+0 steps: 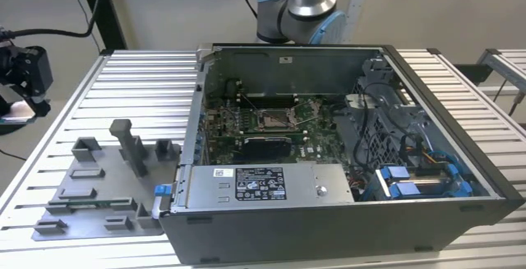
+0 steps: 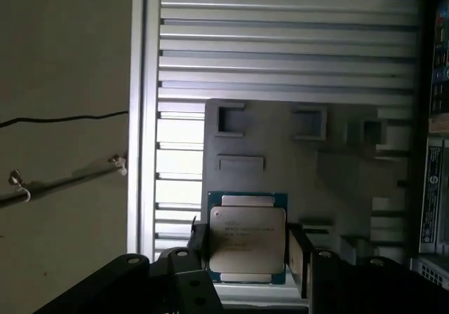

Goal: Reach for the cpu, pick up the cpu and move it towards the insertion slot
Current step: 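Pick up the cpu and move it towards the insertion slot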

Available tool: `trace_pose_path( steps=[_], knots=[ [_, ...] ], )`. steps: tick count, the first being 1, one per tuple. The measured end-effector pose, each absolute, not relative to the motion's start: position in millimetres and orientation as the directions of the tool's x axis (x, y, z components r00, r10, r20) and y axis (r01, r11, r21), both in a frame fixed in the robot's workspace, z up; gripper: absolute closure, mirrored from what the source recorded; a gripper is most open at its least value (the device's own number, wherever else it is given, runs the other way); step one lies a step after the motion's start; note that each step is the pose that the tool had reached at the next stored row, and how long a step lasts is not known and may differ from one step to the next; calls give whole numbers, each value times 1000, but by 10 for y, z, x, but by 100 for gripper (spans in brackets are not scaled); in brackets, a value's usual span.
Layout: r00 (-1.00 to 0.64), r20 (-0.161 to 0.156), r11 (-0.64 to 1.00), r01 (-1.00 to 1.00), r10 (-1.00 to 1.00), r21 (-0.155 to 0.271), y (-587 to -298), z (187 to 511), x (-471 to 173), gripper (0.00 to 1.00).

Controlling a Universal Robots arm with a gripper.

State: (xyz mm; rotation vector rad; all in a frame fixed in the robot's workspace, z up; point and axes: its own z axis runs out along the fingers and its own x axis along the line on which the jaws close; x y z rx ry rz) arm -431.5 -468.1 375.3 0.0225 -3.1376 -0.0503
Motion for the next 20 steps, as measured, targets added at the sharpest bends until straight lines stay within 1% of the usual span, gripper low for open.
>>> trace_pose_path(
  steps=[10, 13, 20],
  knots=[
    [-1000, 3, 999, -14, -14, 32, -4681, 4205, -4316, 100],
    [-1000, 3, 999, -14, -14, 33, -4682, 4226, -4312, 100],
    [-1000, 3, 999, -14, -14, 33, -4682, 4225, -4051, 100]
  ],
)
